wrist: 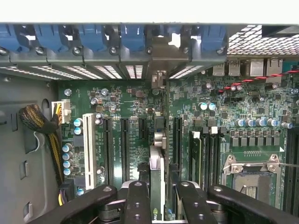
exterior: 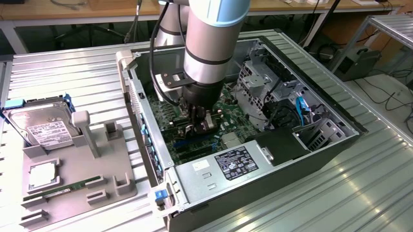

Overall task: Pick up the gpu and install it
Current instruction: 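Insert the gpu into the slot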

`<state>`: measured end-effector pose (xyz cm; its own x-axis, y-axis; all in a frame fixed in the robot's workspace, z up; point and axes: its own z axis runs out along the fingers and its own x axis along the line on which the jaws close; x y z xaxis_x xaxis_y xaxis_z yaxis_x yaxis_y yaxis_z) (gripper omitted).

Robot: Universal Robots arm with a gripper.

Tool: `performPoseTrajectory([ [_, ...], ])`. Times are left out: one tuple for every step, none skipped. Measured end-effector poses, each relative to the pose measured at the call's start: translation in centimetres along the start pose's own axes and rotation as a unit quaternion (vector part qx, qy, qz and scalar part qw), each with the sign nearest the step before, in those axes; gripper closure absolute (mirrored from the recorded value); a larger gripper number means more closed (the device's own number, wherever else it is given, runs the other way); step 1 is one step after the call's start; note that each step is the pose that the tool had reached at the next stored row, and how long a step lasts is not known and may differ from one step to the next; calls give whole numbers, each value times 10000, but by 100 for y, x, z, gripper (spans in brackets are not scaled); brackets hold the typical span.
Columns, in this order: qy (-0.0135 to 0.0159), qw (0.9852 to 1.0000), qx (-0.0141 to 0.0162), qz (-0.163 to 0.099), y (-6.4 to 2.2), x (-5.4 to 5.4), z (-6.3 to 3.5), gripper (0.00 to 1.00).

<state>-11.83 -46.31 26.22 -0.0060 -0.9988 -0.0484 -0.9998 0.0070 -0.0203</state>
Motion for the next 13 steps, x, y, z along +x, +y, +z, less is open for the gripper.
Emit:
performPoseTrajectory([
  [-3, 10000, 2, 0, 0, 0, 0, 73],
  [-4, 10000, 3, 0, 0, -1, 0, 73],
  [-4, 10000, 4, 0, 0, -1, 0, 73],
  [-4, 10000, 4, 0, 0, -1, 1, 73],
  [-4, 10000, 4, 0, 2, 0, 4, 73],
  [-8, 10000, 6, 0, 3, -1, 15, 73],
  [-7, 10000, 5, 0, 5, 0, 23, 73],
  [-5, 10000, 4, 0, 9, 1, 33, 73],
  [-5, 10000, 5, 1, 16, 1, 44, 73],
  [-4, 10000, 4, 0, 25, 2, 52, 73],
  [-3, 10000, 3, 0, 30, 3, 57, 73],
  [-5, 10000, 4, 0, 30, 2, 60, 73],
  [-5, 10000, 4, 0, 30, 2, 60, 73],
])
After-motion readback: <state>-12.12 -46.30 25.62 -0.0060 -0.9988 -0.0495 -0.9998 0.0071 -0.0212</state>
